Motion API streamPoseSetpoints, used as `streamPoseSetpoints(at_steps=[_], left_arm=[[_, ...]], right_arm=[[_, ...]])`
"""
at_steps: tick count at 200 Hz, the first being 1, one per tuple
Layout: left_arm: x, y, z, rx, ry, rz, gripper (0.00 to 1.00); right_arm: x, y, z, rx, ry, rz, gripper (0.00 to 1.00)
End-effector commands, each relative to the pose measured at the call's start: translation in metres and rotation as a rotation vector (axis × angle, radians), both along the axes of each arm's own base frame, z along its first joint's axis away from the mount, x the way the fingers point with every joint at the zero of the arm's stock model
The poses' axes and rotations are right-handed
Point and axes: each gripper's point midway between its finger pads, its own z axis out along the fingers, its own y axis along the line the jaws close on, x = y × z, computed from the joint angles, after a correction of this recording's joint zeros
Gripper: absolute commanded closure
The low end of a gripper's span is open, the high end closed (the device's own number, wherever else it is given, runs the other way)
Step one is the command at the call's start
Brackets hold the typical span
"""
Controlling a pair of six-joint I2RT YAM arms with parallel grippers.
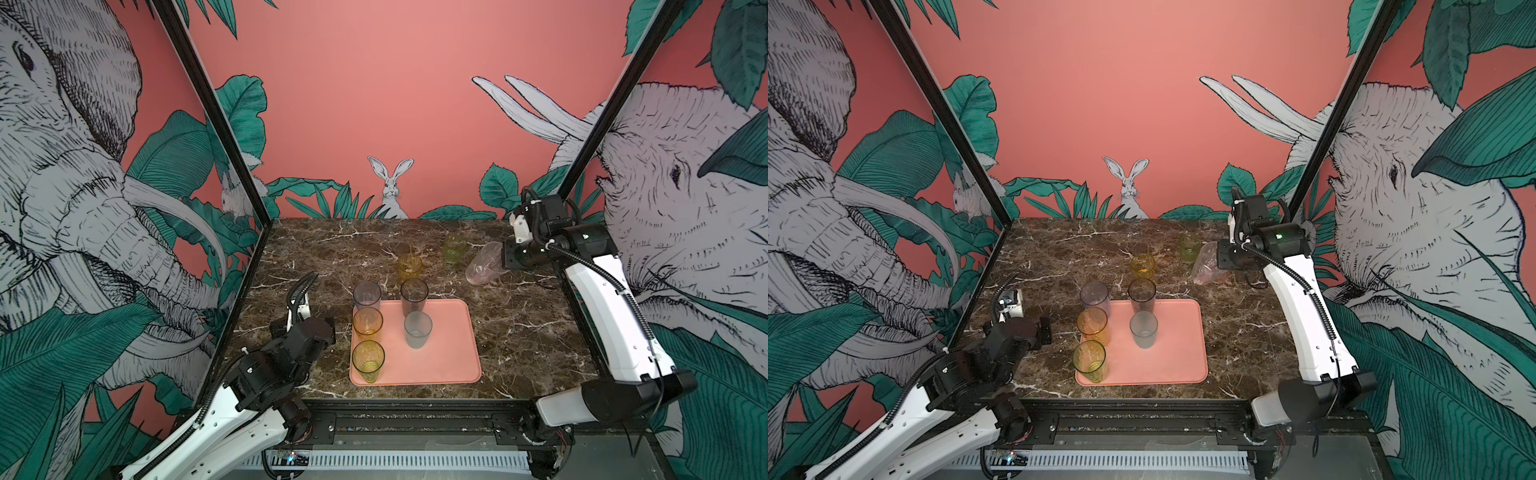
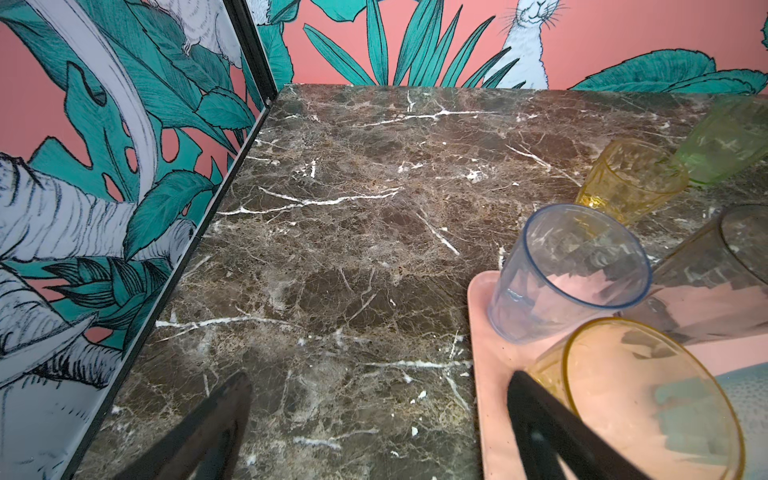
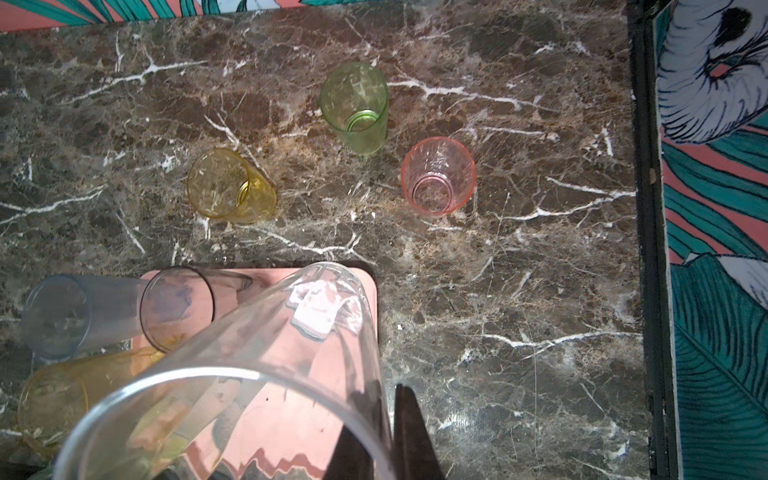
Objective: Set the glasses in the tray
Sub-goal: 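Lift the clear glass and swing it toward the tray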
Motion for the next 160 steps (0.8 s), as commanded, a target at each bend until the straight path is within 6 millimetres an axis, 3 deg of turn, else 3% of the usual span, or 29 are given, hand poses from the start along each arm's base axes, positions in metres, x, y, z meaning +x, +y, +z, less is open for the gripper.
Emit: streamPoseSetpoints(at_steps=[1,66,122,160], left_arm=[[0.001,0.001,-0.002,-0.013,0.001,0.013,0.03],[0.001,0.001,-0.003,0.004,0.004,0.012,0.03],[0.000,0.000,-0.008,0.003,0.017,0.007,0.03],[-0.001,0.000,-0.010,-0.002,0.024,0.006,0.03]], right_arm=[[-0.016,0.001,0.001,-0.018,-0.007,0.000,1.00],[-0.068,0.018,-0.012,-0.007,-0.010,0.071,1.00],[-0.095,0.034,-0.022,-0.011,-0.021,0.137,1.00],[-0.111,0.050,-0.045,-0.016,0.019,0.195,1.00]])
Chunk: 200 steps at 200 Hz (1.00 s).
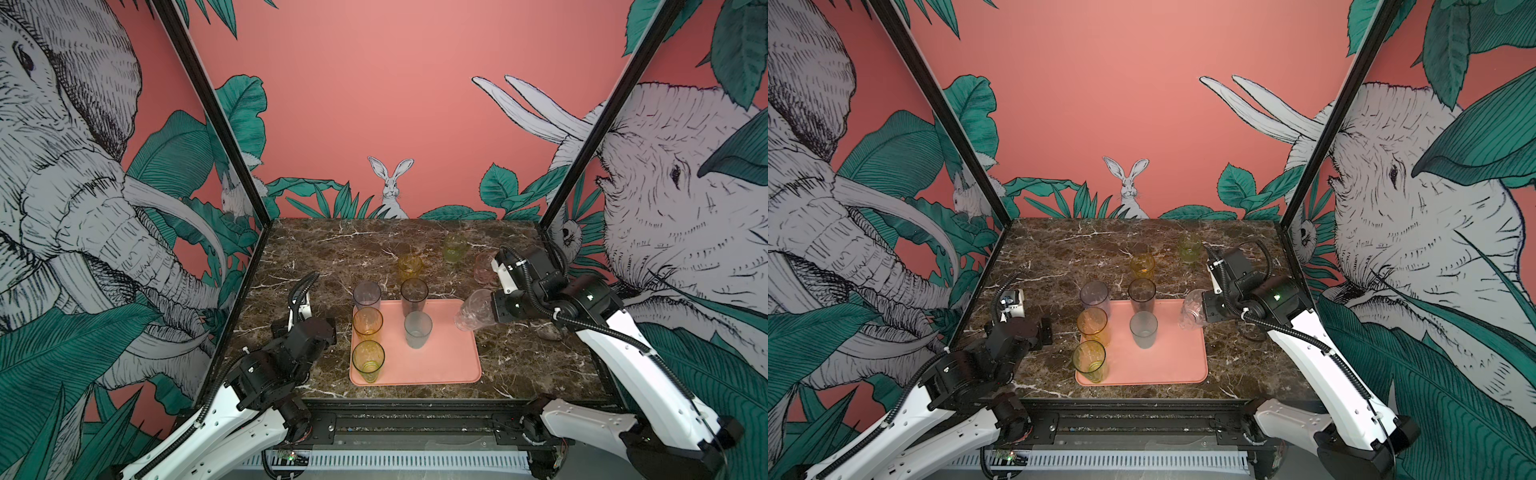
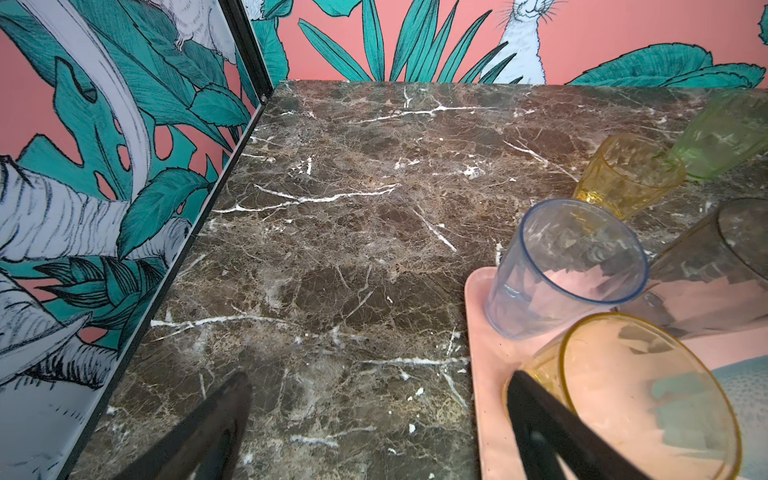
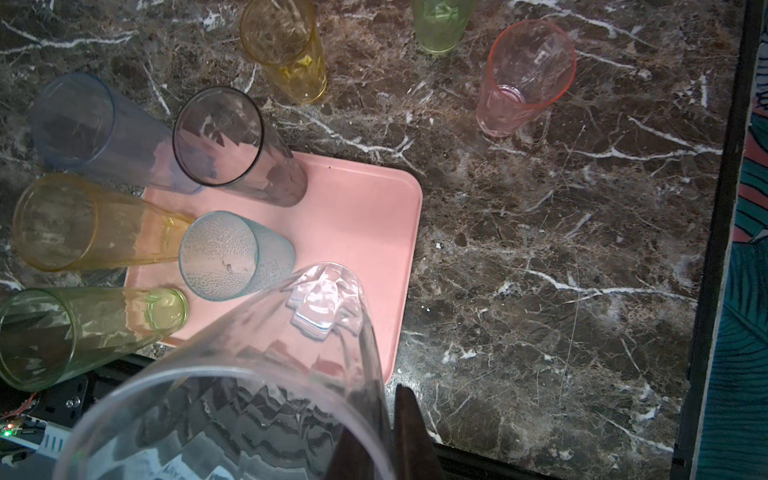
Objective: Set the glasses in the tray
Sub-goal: 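Carry the clear glass over the tray beside the teal glass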
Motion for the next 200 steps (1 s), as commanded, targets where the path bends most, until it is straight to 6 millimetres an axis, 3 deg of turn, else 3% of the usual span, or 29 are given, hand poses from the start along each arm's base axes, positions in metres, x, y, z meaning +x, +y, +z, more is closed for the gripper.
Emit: streamPoseSetpoints(at_steps=[1,18,33,104,200], left_arm=[[-0.001,0.002,-0.007,-0.001,0.014,0.014,0.03],[-0.001,0.002,-0.008,-0.005,0.016,0.015,0.03],[-0.001,0.001,-0.009,-0.007,0.017,0.013,0.03],[-0.002,0.001,-0.014,-0.013,0.030,0.009,0.03],[-0.007,0.004,-0.020,-0.036,0.033,0.015,0.03]], right_arm=[[-0.006,0.008,-0.007,0.015,-0.006,0.001,1.00],[-0.012,0.017,-0.014,0.037,0.002,0.030,1.00],[-0.020,0.018,-0.033,0.032,0.039,0.042,1.00],[-0.036,0.005,-0.071,-0.079,0.064,0.068,1.00],[-0.040,0.047,-0.095,-0.050,0.078,0.161,1.00]])
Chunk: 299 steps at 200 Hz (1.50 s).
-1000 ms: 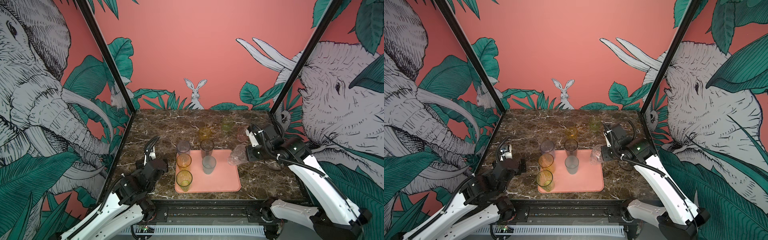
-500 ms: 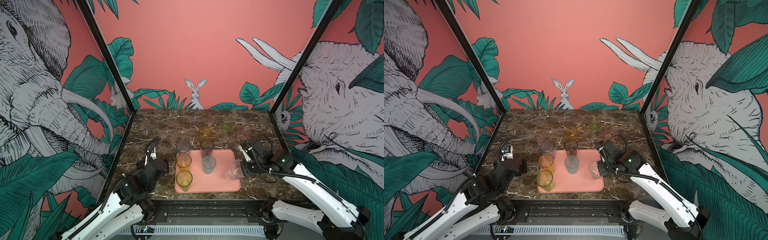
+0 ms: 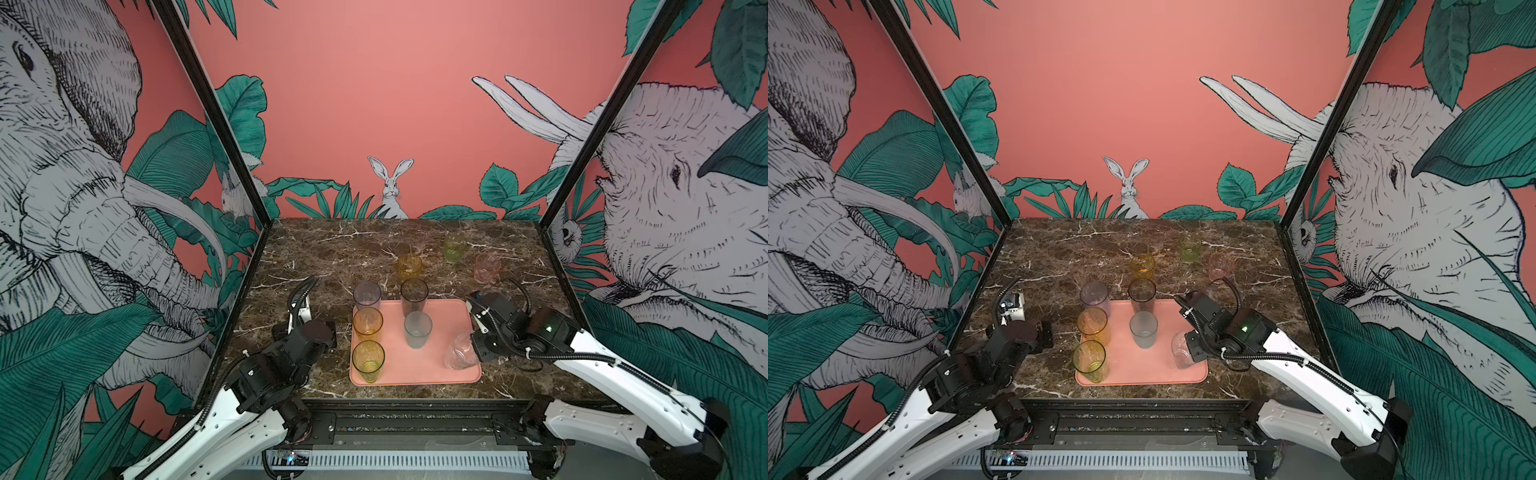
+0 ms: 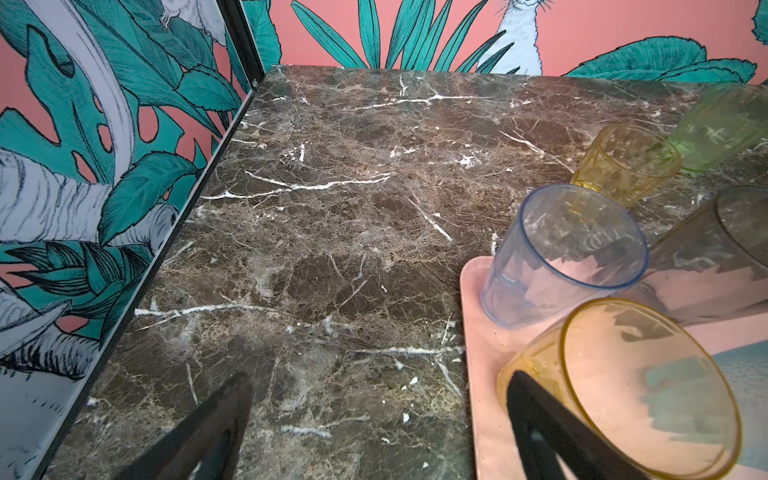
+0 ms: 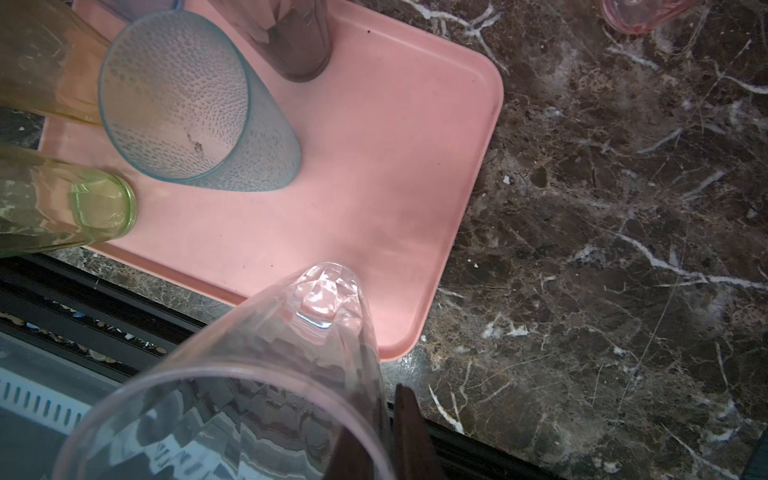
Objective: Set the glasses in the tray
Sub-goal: 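Carry the clear glass over the tray beside the teal glass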
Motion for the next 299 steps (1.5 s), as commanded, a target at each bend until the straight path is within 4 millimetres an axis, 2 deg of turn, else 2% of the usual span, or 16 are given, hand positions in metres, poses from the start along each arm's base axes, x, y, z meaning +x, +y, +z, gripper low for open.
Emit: streamPoseSetpoints(at_steps=[1,98,130,299], left_arm=[[-0.002,0.004,-0.008,-0.005,0.015,0.020,0.03],[-0.001,0.003,-0.007,-0.006,0.014,0.019,0.03],[-0.001,0.002,-0.009,-0.004,0.016,0.020,0.03],[0.003,-0.002,-0.012,0.005,0.019,0.016,0.03]], right_arm=[[0.006,0.018,-0.002,0.036,-0.018,0.002,1.00],[-0.001,0.073,-0.024,0.034,0.015,0.107,1.00],[-0.002,0.080,-0.031,0.023,0.025,0.119,1.00],[0.002,0.099,-0.038,0.025,0.040,0.132,1.00]])
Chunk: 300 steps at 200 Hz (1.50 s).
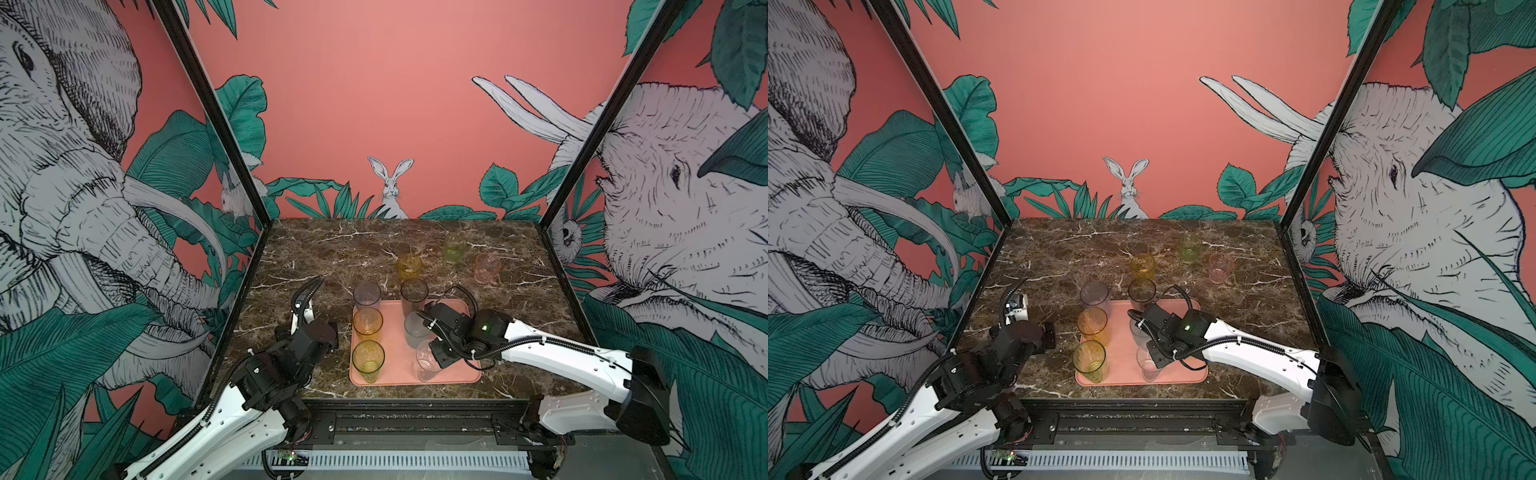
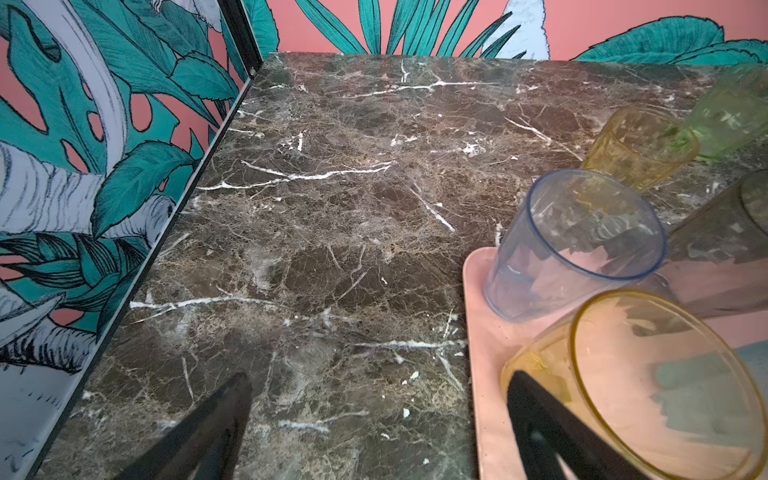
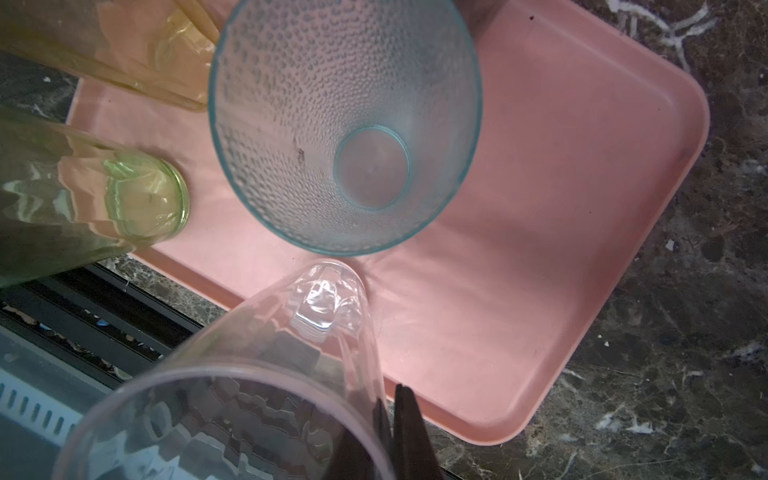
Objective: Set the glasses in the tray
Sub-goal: 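Carry the clear glass over the tray beside the teal glass, then lower the clear glass onto the tray and open the right gripper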
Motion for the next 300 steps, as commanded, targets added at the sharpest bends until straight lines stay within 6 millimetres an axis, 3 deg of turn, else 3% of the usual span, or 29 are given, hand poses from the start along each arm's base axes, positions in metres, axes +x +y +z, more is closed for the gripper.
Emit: streamPoseSetpoints(at_steps=[1,146,199,300], left_arm=[[0.001,0.001,-0.002,-0.005,-0.003,0.014,0.03],[0.000,0.003,-0.002,-0.003,-0.009,0.017,0.03],[0.001,0.003,-0.003,0.000,-0.011,0.016,0.03],[0.000,0.006,0.001,0.008,-0.023,0.020,0.03]], right_arm=[[0.004,0.011,0.009,0.036,-0.017,-0.007,1.00],[0.009,0.016,0.006,-0.003,-0.010,-0.017,1.00],[0.011,0.020,0.010,0.008,-0.013,-0.017,0.85],[0.013,0.023,0.025,0.019,-0.022,-0.017,0.74]])
